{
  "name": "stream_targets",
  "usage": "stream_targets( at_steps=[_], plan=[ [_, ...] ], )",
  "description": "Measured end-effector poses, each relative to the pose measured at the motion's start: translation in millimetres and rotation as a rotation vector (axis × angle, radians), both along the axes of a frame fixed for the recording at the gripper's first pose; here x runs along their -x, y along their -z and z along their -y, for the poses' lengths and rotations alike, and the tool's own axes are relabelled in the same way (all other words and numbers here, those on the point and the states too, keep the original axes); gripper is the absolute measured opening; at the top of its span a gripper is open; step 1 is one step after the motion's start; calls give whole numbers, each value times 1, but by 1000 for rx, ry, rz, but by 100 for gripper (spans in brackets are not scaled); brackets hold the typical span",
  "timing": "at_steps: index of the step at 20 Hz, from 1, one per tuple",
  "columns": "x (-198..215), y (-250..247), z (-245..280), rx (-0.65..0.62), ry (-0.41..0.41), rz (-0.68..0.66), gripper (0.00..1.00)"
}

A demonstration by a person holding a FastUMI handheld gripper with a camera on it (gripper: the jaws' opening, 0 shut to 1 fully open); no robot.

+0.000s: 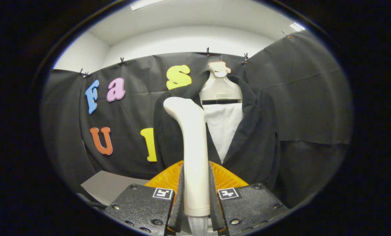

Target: Iron the clothes twice with a garment steamer, once on the left side and once on the right side.

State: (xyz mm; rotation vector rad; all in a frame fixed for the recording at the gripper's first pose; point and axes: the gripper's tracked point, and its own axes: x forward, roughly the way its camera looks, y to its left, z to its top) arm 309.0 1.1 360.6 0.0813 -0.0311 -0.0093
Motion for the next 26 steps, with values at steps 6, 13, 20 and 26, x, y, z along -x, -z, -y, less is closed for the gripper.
stream_targets(
  at_steps=[6, 13, 20, 26],
  plan=[
    [-3, 17, 9, 9, 7, -14, 37],
    [2, 52, 14, 22, 21, -72, 37],
    [4, 87, 20, 35, 37, -124, 37],
    [8, 115, 23, 56, 47, -172, 37]
  ],
)
